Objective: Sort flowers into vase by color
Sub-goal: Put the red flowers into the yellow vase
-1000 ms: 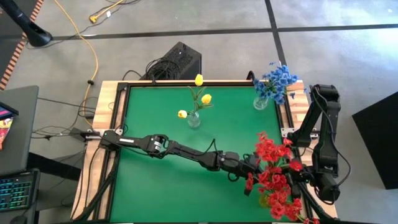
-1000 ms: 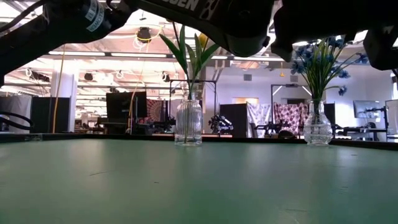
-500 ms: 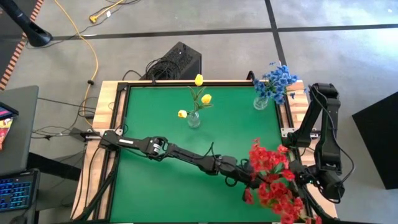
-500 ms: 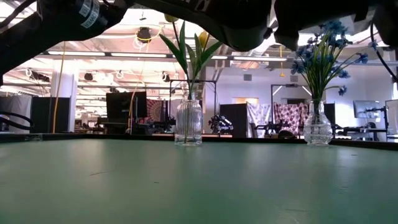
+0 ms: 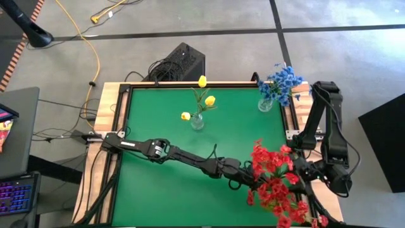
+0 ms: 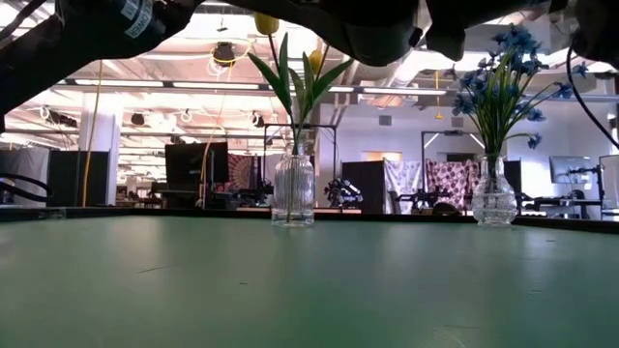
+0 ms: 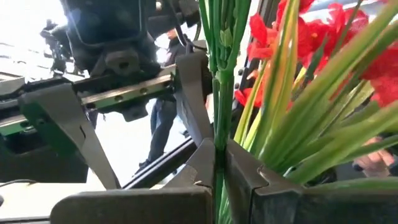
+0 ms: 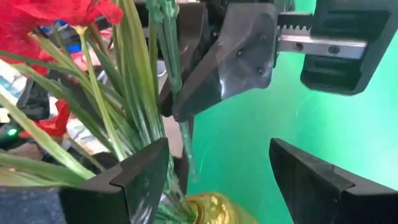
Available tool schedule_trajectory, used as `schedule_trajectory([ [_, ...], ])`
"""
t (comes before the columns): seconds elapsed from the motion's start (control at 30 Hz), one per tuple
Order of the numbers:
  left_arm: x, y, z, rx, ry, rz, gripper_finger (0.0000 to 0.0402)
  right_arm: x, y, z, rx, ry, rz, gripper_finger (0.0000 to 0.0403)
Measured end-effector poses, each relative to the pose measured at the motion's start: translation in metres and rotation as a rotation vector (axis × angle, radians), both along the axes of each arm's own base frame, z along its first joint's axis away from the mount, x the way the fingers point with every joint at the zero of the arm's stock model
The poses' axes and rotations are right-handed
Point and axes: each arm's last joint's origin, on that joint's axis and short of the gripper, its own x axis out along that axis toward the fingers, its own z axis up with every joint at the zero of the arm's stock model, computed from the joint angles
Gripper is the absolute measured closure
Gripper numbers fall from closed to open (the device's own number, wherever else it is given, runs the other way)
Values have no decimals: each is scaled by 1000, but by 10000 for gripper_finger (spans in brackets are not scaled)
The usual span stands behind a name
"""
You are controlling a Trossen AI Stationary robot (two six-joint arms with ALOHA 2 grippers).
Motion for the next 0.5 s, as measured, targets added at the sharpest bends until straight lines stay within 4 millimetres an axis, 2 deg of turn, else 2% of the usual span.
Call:
schedule_trajectory([
  [0.27, -2, 3, 15, -6, -22, 29, 401, -3, -11, 1, 6, 59, 37, 97],
  [0.5, -4, 2, 23, 22, -20, 34, 401, -4, -23, -5, -26, 122, -11, 97],
])
